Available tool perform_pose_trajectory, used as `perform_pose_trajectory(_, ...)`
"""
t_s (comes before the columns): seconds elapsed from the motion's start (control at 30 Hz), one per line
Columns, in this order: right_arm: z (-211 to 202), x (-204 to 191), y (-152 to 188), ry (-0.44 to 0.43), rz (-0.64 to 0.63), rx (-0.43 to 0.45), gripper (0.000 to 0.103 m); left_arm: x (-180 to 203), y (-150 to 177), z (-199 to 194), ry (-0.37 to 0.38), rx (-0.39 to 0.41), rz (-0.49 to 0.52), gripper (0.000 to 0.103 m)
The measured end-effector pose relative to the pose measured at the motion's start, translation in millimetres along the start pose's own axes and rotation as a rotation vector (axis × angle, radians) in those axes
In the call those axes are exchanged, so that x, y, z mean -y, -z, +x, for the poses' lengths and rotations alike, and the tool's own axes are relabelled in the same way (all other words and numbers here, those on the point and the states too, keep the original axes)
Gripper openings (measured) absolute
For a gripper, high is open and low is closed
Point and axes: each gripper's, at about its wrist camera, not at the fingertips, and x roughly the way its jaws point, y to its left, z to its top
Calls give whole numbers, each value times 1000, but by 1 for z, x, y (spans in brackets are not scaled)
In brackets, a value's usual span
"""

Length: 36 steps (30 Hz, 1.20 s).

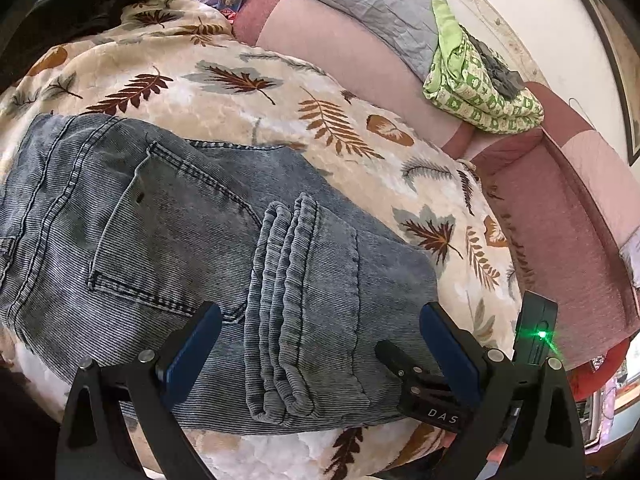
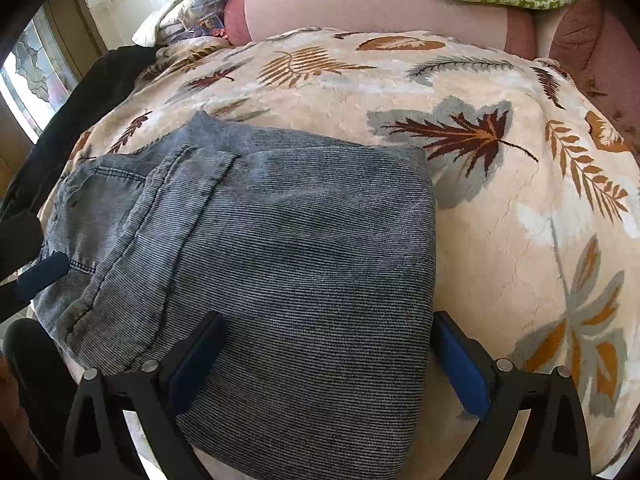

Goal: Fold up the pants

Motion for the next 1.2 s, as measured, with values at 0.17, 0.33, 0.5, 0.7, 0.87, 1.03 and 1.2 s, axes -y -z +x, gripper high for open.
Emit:
perform_pose_trajectory(0.17,0,1,0,-5,-5,-5,102,1,1,-2,-15,7,5,99)
perform_pose_trajectory(0.33,0,1,0,-10,-8,-12,102,5,3,-4,-35,13,18,99)
perform_pose_trajectory(0.5,-1,1,-1,-19,-11,-30,102,8,7,-9,-54,15,35,99)
perform_pose_trajectory(0.7,-32,14,-15,-112,112,30,102,-14,11,-32,-27,42,-21,99)
perform_pose_trajectory(0.87,-23,8,-22,-146,87,4,102,-73,19,-56,-22,75,-188,99)
perform_pose_trajectory(1.03,-11,0,-27,-106,63,-77,103,-146,35,-80,33,139,-428,99)
perform_pose_trajectory(1.2,-35,-7,-41,-138,82,-34,102,-197,48,-94,107,223,-620,99)
